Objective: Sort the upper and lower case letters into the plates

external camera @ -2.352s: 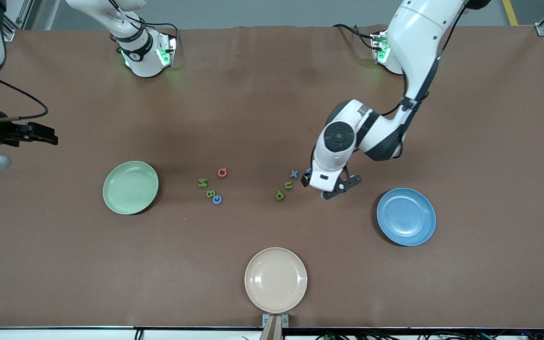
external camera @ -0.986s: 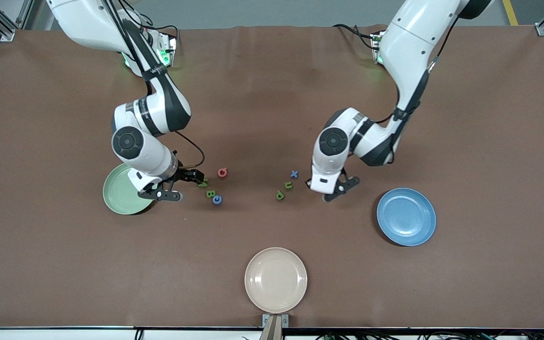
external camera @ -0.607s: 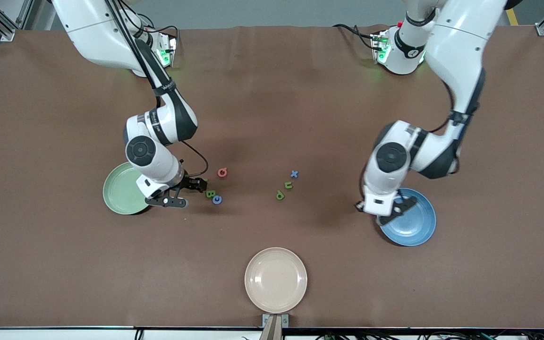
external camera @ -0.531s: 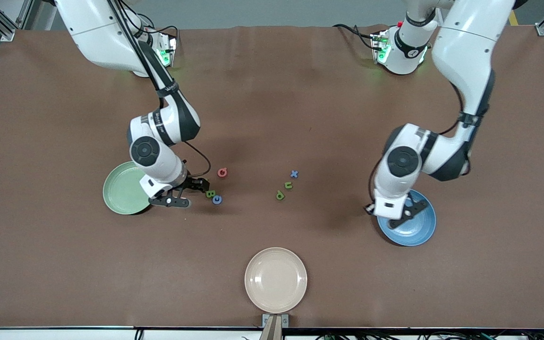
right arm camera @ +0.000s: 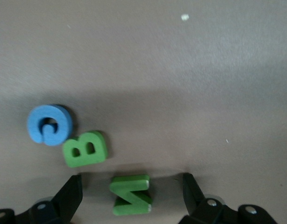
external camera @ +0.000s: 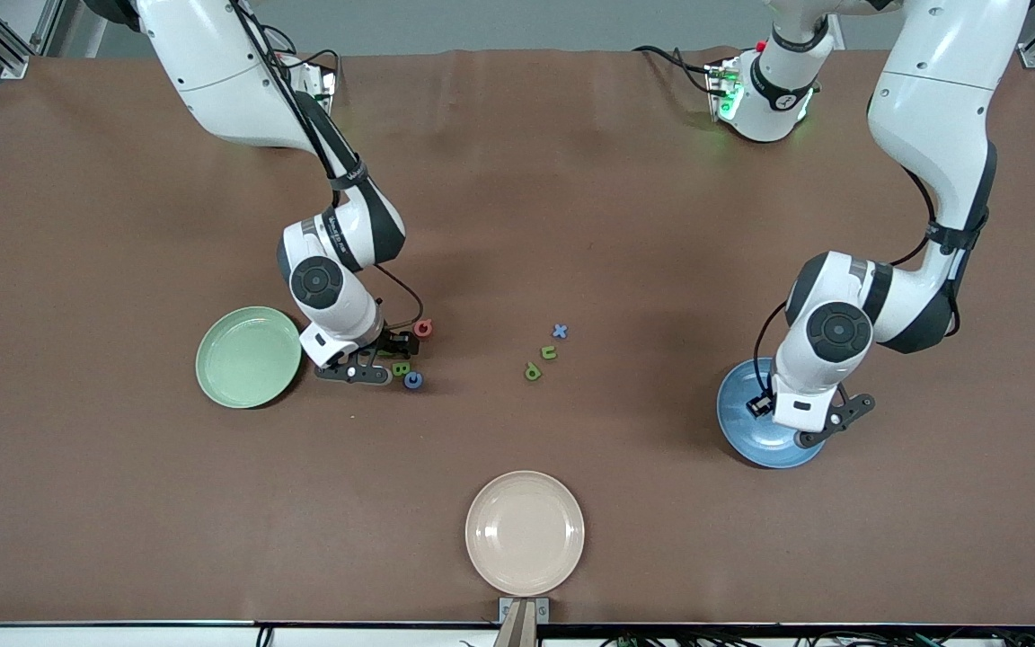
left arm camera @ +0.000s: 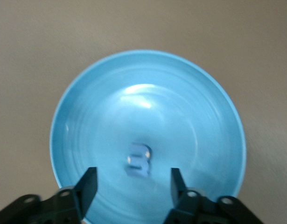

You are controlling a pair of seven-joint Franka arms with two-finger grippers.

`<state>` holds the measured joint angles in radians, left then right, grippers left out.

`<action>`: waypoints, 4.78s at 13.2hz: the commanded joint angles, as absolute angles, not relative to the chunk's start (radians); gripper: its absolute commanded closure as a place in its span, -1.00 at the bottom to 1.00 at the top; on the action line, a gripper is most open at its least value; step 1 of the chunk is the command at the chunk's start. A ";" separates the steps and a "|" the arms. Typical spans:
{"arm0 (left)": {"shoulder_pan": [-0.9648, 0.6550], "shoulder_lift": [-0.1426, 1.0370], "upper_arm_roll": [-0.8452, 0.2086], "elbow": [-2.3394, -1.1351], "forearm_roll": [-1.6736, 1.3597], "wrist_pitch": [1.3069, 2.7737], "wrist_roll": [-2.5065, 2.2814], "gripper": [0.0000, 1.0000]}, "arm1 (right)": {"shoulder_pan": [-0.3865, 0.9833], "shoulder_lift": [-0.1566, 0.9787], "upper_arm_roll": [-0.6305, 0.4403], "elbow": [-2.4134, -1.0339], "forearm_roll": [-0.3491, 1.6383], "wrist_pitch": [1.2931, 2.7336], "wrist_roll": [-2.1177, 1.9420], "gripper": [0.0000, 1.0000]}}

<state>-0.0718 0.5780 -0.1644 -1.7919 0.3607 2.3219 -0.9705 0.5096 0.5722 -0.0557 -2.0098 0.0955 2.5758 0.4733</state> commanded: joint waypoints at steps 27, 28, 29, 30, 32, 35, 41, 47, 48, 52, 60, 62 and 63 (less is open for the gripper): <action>-0.448 0.795 -0.362 -1.638 0.364 2.315 -2.074 -0.41 | 0.097 0.377 -0.067 -2.200 0.083 2.418 -0.121 -0.82; -0.448 0.795 -0.362 -1.632 0.364 2.315 -2.074 -0.35 | 0.098 0.376 -0.067 -2.198 0.083 2.413 -0.120 -1.00; -0.448 0.796 -0.362 -1.631 0.364 2.315 -2.074 -0.27 | 0.101 0.370 -0.067 -2.186 0.083 2.387 -0.114 -1.00; -0.448 0.796 -0.364 -1.631 0.364 2.315 -2.074 -0.17 | 0.112 0.347 -0.067 -2.168 0.084 2.366 -0.103 -1.00; -0.449 0.799 -0.362 -1.631 0.365 2.321 -2.074 0.07 | 0.155 0.308 -0.063 -2.096 0.084 2.266 0.009 -1.00; -0.448 0.805 -0.362 -1.629 0.371 2.322 -2.072 0.51 | 0.268 0.311 -0.058 -1.991 0.095 2.171 0.238 -1.00; -0.375 0.704 -0.347 -1.628 0.413 2.272 -1.950 1.00 | 0.564 0.376 -0.061 -1.957 0.095 2.324 0.768 -1.00; -0.161 0.604 -0.347 -1.637 0.417 2.191 -1.475 0.99 | 0.640 0.491 -0.063 -1.973 0.081 2.500 0.851 -0.94; -0.132 0.597 -0.347 -1.640 0.417 2.191 -1.413 0.99 | 0.649 0.500 -0.066 -1.985 0.078 2.514 0.851 -0.91; 0.018 0.600 -0.347 -1.670 0.419 2.191 -1.168 0.92 | 0.650 0.502 -0.069 -2.043 0.060 2.579 0.851 -0.69; 0.090 0.620 -0.348 -1.675 0.434 2.174 -1.060 -1.00 | 0.664 0.508 -0.068 -2.063 0.060 2.586 0.857 -0.29; 0.071 0.614 -0.360 -1.671 0.422 2.161 -1.100 -1.00 | 0.666 0.518 -0.069 -2.066 0.060 2.606 0.857 -0.25; 0.052 0.614 -0.380 -1.672 0.420 2.158 -1.150 -1.00 | 0.670 0.525 -0.068 -2.065 0.060 2.612 0.857 -0.18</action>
<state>0.0823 0.6329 -0.3584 -1.6674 0.4098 2.1848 -1.0803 0.6505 0.5220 -0.0566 -2.0460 0.0749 2.5834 0.8342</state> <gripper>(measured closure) 0.110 0.370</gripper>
